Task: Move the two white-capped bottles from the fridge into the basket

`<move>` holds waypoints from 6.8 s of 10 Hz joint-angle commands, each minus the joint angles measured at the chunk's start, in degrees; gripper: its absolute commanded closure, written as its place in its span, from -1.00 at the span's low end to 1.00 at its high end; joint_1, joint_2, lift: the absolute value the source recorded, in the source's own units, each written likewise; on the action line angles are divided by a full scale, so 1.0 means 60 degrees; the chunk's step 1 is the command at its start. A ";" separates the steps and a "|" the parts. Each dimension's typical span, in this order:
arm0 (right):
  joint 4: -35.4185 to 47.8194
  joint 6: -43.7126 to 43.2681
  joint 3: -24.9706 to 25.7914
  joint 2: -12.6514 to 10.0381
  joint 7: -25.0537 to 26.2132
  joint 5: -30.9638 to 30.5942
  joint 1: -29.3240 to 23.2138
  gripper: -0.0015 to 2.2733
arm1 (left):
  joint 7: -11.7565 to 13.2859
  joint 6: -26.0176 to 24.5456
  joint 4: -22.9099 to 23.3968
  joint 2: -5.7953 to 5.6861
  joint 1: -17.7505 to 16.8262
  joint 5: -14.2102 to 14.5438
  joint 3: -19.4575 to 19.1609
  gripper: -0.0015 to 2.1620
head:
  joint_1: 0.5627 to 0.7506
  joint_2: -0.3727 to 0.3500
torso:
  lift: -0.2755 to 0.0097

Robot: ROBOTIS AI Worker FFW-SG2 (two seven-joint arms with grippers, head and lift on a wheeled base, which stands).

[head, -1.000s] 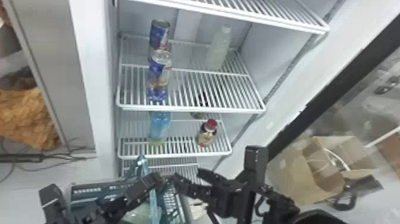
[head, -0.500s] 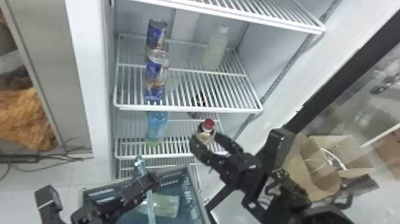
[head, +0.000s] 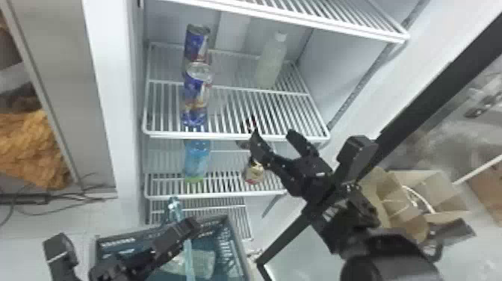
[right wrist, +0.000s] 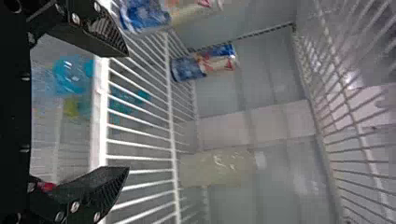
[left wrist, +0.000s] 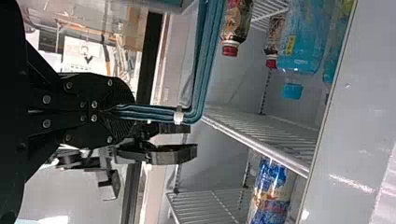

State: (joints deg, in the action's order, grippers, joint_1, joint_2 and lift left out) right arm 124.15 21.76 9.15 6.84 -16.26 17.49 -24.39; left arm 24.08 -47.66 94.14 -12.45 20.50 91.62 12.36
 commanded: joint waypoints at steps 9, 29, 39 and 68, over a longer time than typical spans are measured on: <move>-0.3571 -0.2057 -0.0668 0.0193 0.0600 -0.1448 0.3222 -0.93 | 0.0000 -0.0071 0.0001 -0.0005 -0.0042 0.0003 0.0053 0.10 | 0.41 -0.94 | 0.93; -0.9220 -0.4120 -0.1696 0.0237 0.2153 -0.1962 0.7206 -0.78 | 0.0000 -0.0048 0.0001 -0.0020 -0.0182 0.0041 0.0130 0.10 | 0.41 -0.91 | 0.93; -0.7767 -0.4518 -0.1639 0.0237 0.2197 -0.1658 0.6245 -0.27 | 0.0000 -0.0001 0.0001 -0.0049 -0.0088 0.0060 0.0092 0.10 | 0.41 -0.89 | 0.93; 0.4538 0.3076 0.0398 -0.0071 0.0015 0.0437 -0.4372 -0.27 | 0.0015 -0.0024 0.0001 -0.0020 0.0076 0.0003 -0.0061 0.10 | 0.41 -0.94 | 0.93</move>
State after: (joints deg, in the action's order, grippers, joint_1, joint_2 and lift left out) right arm 151.32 38.65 11.29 6.42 -16.16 20.09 -50.60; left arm 24.17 -47.76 94.14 -12.51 20.99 91.67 12.00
